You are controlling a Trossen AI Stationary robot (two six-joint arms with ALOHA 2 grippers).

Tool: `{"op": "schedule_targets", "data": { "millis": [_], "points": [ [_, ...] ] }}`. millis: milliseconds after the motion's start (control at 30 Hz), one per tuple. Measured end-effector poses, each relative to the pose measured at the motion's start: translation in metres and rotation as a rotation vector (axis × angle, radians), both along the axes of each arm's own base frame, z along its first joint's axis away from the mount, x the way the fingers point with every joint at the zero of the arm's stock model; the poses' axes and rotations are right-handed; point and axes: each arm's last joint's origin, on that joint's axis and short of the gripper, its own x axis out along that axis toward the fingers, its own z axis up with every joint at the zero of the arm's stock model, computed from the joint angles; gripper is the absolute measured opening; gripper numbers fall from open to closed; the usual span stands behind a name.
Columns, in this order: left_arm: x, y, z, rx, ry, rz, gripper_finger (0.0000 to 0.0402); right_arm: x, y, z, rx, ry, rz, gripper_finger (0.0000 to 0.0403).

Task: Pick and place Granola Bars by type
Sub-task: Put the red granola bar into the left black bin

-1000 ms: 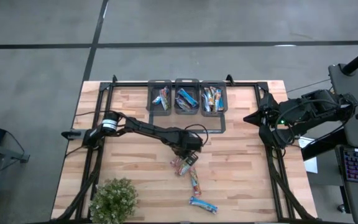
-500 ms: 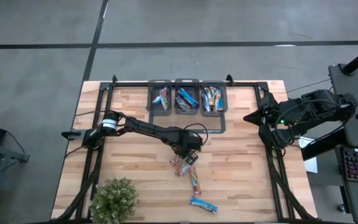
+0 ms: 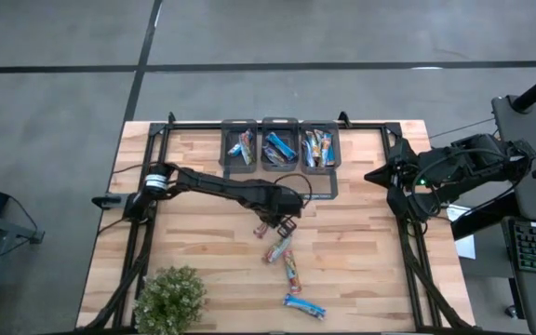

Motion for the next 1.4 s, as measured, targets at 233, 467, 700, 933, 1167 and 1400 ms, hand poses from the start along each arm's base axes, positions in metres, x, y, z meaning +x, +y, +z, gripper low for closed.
{"op": "schedule_targets", "data": {
  "millis": [233,467,700,933,1167,1400],
  "points": [
    [-0.017,0.035,0.045,0.126,-0.066,0.068,0.0039,0.000,0.000,0.000,0.004,-0.002,-0.002,0.0008],
    [-0.043,0.095,0.083,0.209,-0.142,0.211,0.0039,0.000,0.000,0.000,0.006,0.000,-0.004,0.0008],
    [-0.069,0.157,0.098,0.240,-0.167,0.391,0.0039,0.000,0.000,0.000,0.008,-0.001,-0.006,0.0008],
    [-0.091,0.204,0.095,0.229,-0.148,0.558,0.0039,0.000,0.000,-0.001,0.009,0.000,-0.007,0.0008],
    [-0.106,0.223,0.071,0.179,-0.084,0.639,0.0039,0.000,0.000,-0.001,0.009,0.001,-0.007,0.0008],
    [-0.108,0.226,0.047,0.170,-0.067,0.649,0.0039,0.000,0.000,-0.001,0.009,0.001,-0.007,0.0008]
  ]
}}
